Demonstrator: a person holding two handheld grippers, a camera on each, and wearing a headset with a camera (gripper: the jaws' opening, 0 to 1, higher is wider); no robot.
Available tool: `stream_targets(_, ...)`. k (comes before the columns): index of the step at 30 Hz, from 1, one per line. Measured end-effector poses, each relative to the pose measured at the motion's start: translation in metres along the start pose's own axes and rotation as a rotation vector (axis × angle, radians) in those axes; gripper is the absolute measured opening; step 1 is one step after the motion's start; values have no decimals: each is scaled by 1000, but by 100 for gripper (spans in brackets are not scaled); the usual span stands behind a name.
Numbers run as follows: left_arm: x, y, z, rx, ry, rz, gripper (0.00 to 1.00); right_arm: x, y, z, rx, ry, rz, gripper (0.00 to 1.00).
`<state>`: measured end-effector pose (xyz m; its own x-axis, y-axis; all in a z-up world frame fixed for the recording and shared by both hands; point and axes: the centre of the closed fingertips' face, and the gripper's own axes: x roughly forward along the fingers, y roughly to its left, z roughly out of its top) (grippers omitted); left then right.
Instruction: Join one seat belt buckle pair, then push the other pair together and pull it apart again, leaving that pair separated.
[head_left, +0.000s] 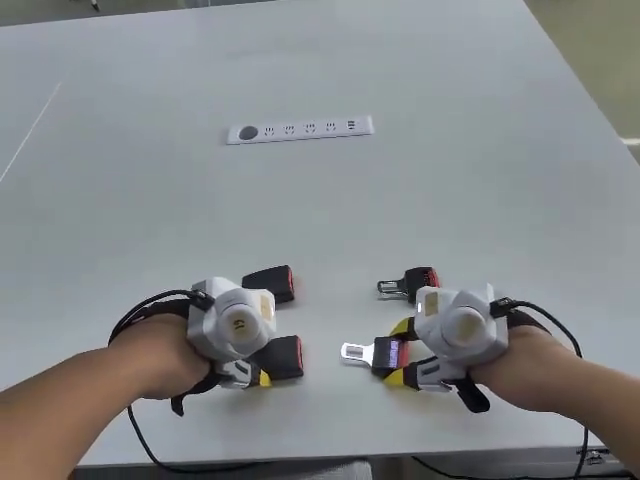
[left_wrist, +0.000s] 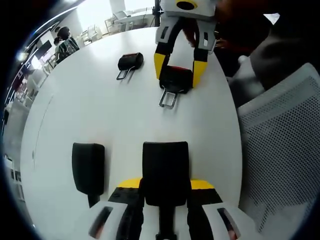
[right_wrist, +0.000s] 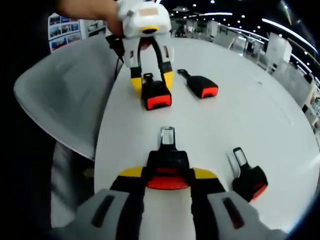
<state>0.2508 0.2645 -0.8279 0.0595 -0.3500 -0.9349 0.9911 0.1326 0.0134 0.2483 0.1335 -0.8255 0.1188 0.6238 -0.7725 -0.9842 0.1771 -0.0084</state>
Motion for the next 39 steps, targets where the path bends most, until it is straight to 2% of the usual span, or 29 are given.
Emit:
stream_targets(7, 0, 1, 0, 4, 3, 1, 33, 17, 3, 20, -36, 8, 11, 35)
stream_targets(14, 0, 1, 0, 4, 3, 1, 33, 27, 6, 31, -68, 19, 11, 35)
stream_targets(20, 1, 1, 0, 3, 3, 1, 33, 28, 5, 33, -93, 42, 5, 35)
stream_targets(31, 0, 1, 0, 10, 2, -9, 33, 28, 4, 34, -111, 40, 15, 36)
stream_targets(39, 1, 1, 1, 40, 14, -21, 33, 36, 9, 44, -118, 5, 48, 35)
